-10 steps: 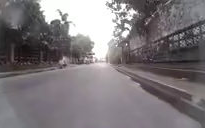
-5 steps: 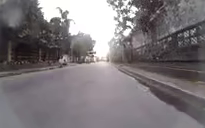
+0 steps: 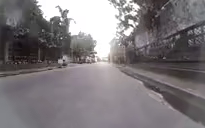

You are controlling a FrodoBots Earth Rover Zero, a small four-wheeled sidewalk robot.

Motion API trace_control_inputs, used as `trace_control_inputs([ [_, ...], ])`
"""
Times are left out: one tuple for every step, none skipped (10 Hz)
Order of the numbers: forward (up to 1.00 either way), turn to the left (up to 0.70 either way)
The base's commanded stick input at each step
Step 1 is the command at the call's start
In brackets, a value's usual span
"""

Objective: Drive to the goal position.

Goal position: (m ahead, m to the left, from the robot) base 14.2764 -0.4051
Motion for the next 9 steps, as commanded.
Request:
trace_control_inputs([
  [1.0,0.0],
  [1.0,0.0],
  [1.0,0.0],
  [1.0,0.0],
  [1.0,-0.1],
  [1.0,-0.4],
  [1.0,-0.4],
  [1.0,-0.38],
  [1.0,-0.07],
])
